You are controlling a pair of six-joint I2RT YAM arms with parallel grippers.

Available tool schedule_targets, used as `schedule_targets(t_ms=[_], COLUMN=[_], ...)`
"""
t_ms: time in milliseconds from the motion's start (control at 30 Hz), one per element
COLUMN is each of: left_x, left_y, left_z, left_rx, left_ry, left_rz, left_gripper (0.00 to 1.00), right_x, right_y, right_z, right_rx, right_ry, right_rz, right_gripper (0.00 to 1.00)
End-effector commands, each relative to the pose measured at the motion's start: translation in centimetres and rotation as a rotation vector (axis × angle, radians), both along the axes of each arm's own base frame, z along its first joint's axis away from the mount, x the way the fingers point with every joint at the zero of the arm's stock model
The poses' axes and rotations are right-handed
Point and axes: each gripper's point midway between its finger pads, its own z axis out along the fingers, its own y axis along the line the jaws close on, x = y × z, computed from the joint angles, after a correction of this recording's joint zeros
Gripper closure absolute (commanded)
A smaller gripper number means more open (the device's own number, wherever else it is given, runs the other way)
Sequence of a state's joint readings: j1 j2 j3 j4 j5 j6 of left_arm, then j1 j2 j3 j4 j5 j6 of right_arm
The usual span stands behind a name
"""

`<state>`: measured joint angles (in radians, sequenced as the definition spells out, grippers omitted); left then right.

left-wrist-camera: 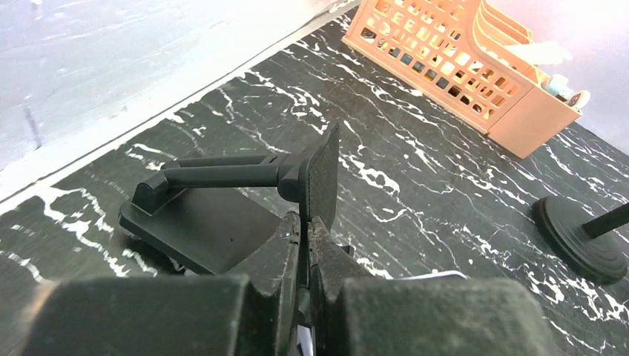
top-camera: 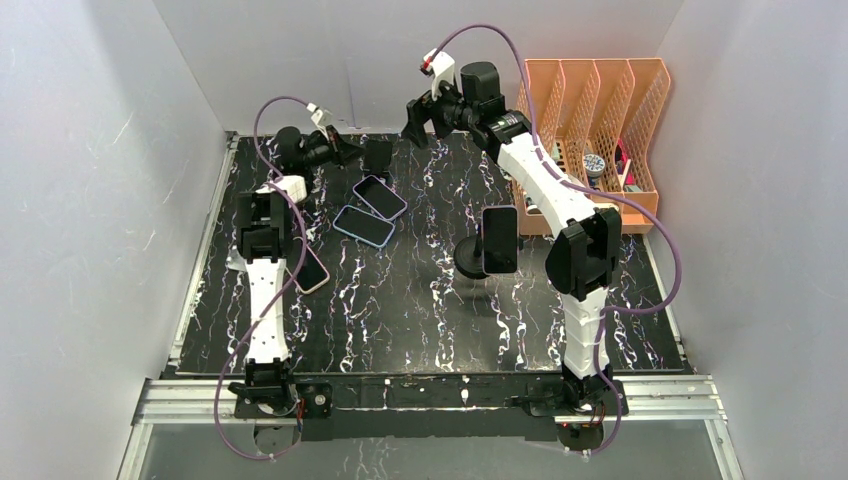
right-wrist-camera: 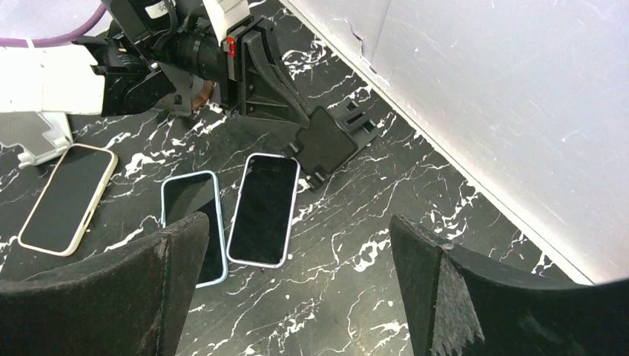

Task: Place the phone on the phone stand
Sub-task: Adjust the phone stand at the center of the board.

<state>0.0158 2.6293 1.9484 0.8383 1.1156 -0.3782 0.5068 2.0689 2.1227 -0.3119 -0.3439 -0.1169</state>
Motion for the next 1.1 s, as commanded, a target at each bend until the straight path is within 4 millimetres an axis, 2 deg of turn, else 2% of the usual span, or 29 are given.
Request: schedule_targets(t_ms=[0,200,333,467,567,733,767,900,1000,1033,1067], left_x=[-0.5,-0.2,-0.8,-2.3,-4.1,-6.9,-7.1,-6.9,-6.3,-6.1,-6.0], left_y=[-3.4,-6.2,-8.1,-9.5,-10.3,-11.2,-11.2,-9.8,-7.3,-6.2,-5.1], left_z=[0.7,1.4,1.7,1.8,2.9,2.5,2.3,3.0,5.7,6.8,8.0], left_rx=[0.0,-0.046,-0.072,-0.102,-0.14,-0.153,-0.152,-0.163,-0.176,-0.18,-0.184], left_ry=[-0.054,-0.073,-0.077,-0.063,-0.07,-0.057,-0.052,-0.048,-0.084,-0.099,-0.116], left_rz=[-0.073,-0.094,-0.129,-0.155,-0.156,-0.126,-0.119,-0.086,-0.023,0.01,0.043], left_gripper=[1.0,1.0,1.0,1.0,1.0,1.0,0.95,0.05,0.02,0.02,0.02], right_x=[0.2,0.3,0.4,0.4,0.3,0.5,0.5,0.6,1.9,2.4,2.8], right_y=[-0.6,-1.2,-1.6,-2.0,-2.0,-1.7,-1.6,-0.7,0.1,0.6,0.8], right_z=[0.1,-0.1,-0.1,0.2,-0.1,-0.4,-0.5,-0.4,-2.5,-1.8,-2.8], right_rx=[0.002,0.002,0.002,0.003,0.003,0.019,0.03,0.044,-0.008,-0.014,-0.03], right_ry=[-0.018,-0.015,-0.018,-0.029,-0.031,-0.017,-0.009,-0.013,0.024,0.007,0.026], right_rz=[0.006,0.002,-0.002,-0.006,0.0,0.004,0.003,0.04,0.035,0.033,0.026], right_gripper=[0.01,0.01,0.01,0.01,0.01,0.01,0.01,0.01,0.01,0.01,0.01])
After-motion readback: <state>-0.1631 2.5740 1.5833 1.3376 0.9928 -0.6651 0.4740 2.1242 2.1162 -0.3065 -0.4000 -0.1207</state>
